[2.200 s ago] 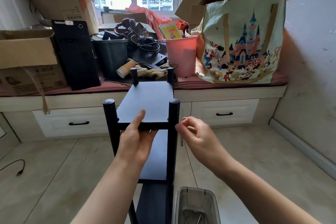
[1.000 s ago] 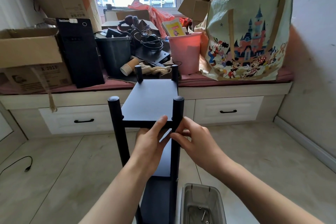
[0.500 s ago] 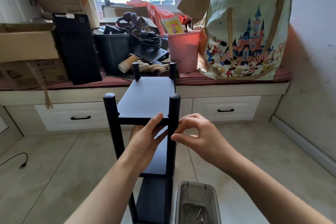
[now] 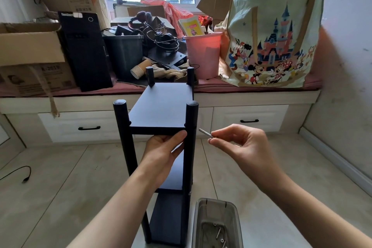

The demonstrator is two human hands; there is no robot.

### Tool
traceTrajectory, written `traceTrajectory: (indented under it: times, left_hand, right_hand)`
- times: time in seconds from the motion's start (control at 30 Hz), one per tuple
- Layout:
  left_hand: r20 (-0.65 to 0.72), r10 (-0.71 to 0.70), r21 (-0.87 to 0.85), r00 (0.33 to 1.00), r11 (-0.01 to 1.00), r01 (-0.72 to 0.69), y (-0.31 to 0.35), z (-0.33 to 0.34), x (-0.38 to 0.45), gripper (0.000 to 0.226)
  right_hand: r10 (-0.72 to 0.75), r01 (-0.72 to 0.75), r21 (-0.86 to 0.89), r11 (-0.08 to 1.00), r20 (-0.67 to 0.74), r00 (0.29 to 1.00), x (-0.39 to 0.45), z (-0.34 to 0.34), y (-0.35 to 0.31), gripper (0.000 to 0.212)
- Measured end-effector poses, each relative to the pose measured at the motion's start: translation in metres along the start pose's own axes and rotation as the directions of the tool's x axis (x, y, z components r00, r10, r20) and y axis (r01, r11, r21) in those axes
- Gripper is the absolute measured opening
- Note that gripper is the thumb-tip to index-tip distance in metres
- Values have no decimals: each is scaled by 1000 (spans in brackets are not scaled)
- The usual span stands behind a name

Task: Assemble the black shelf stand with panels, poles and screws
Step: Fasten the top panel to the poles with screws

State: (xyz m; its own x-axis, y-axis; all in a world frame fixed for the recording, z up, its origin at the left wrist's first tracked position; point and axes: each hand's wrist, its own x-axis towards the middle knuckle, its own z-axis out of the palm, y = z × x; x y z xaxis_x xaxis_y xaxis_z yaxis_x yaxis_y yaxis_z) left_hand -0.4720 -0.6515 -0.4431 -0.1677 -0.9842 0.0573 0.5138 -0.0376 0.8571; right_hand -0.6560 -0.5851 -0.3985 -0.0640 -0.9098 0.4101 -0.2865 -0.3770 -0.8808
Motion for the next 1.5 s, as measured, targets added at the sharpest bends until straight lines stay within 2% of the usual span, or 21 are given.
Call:
traceTrajectory:
  times: [0.27,0.6,0.87,1.03,1.3,1.5]
  left_hand:
    - [6,0,24,1000,1000,0,2,1,0,29]
    - [19,-7,41,1000,999,6,4,-1,1,45]
    - [26,-3,36,1000,999,2,4,-1,1,41]
    - [50,5,25,999,1000,-6,4,0,0,43]
    - [70,16,16,997,1000,-18,5,1,0,35]
    - [84,18,22,996,1000,-20,5,0,-2,35]
  right_hand:
    - [24,-24,17,1000,-23,999,5,7,5,11]
    - [20,-19,49,999,-17,1000,5,9,6,12]
    - [24,-22,59,998,-36,999,7,15,6,11]
    - [2,-1,12,1000,-59,998,12,25,6,8]
    - [-89,76,-175,982,-65,994,17,32,5,9]
    - [-57,49,-142,989,-50,997,18,31,5,10]
